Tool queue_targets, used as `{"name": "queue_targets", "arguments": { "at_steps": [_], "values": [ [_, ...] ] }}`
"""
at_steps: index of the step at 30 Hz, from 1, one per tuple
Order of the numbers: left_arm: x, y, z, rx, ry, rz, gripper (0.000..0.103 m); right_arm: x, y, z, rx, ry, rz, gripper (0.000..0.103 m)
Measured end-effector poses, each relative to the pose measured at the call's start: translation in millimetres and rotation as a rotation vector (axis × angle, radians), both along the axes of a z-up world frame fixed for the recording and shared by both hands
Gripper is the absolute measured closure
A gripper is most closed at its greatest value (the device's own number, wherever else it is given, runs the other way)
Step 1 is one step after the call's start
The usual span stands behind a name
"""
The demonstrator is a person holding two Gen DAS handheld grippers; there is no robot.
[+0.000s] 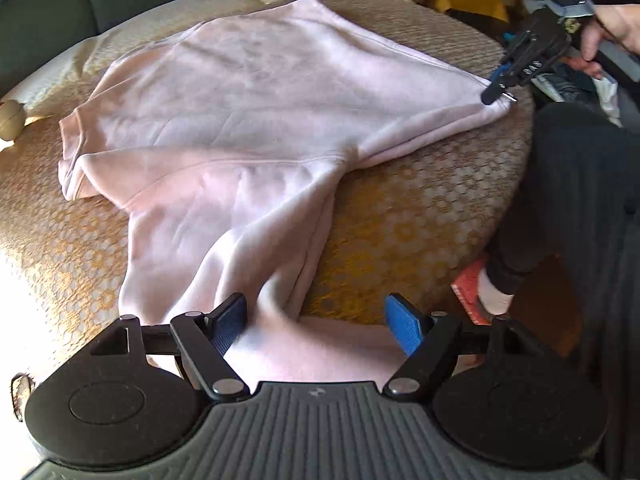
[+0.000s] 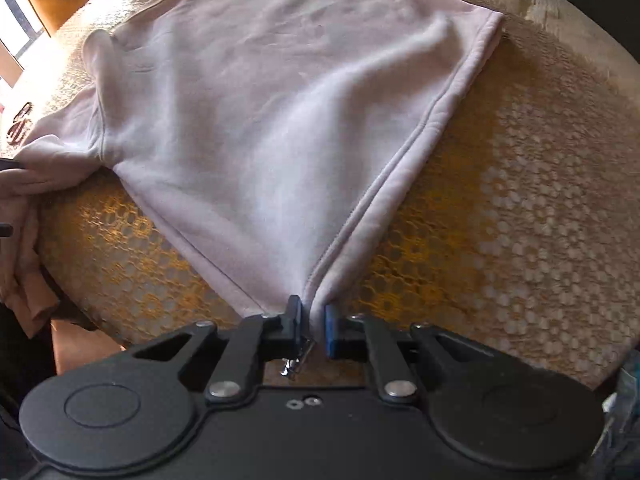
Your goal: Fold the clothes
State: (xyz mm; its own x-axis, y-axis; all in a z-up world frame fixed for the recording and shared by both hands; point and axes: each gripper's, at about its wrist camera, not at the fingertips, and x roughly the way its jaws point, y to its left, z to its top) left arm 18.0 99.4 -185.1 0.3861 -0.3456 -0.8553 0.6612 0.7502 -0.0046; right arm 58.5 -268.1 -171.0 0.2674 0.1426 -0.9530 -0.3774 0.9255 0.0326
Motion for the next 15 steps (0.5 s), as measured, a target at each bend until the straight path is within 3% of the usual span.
{"name": "queue_targets", "arguments": {
  "at_steps": [2, 5, 10, 15],
  "values": [
    [-2, -5, 4, -0.008, -0.007, -0.019, 0.027, 4, -16, 2, -0.038, -0.020, -0.039, 0.000],
    [-2, -6, 5, 0.008, -0.017, -0.007, 0.027, 6, -24, 7, 0.013, -0.037, -0.066, 0.000],
    [-2, 12, 3, -0.003, 0.019, 0.059, 0.027, -2, 12, 37, 0.024, -0.132, 0.092, 0.000],
    [-8, 23, 3, -0.029, 0.037, 0.082, 0.027, -15, 78, 44, 0.070, -0.194, 0.282, 0.000]
  ]
}}
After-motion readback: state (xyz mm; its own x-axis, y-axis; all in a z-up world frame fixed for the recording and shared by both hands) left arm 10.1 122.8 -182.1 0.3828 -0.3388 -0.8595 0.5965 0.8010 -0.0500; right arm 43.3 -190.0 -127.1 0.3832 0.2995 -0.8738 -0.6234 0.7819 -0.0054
